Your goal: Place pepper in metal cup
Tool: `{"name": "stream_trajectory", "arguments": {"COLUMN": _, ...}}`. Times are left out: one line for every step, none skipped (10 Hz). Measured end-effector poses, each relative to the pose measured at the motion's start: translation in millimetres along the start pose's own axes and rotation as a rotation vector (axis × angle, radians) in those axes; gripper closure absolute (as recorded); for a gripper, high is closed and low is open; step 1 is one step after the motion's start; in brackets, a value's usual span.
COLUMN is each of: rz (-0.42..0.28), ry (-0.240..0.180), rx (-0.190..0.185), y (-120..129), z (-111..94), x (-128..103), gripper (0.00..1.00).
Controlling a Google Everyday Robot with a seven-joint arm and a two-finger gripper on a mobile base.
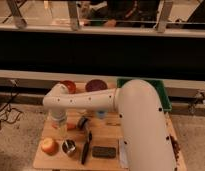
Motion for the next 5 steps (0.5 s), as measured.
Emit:
{"name": "stream_trajectory", "arguments": {"rz": 0.006, "ry": 0.003, "rx": -0.005, "y": 0, "z": 2, "x": 3, "gripper": 0.20}}
{"name": "stream_trajectory", "arguments": {"rz": 0.013, "ry": 0.005, "rx": -0.010, "y": 0, "z": 5, "x": 7, "gripper": 0.20}}
{"name": "stream_trajectory", "arguments": {"rz": 0.016, "ry": 0.006, "rx": -0.015, "y": 1, "z": 7, "x": 8, "gripper": 0.20}}
{"name": "stream_trajectory", "arguments": {"rz": 0.018, "ry": 0.007, "rx": -0.020, "y": 1, "z": 10, "x": 9, "gripper": 0.20}}
{"name": "stream_trajectory", "arguments": {"rz": 0.018, "ry": 0.007, "rx": -0.025, "y": 1, "z": 13, "x": 10, "gripper": 0.20}}
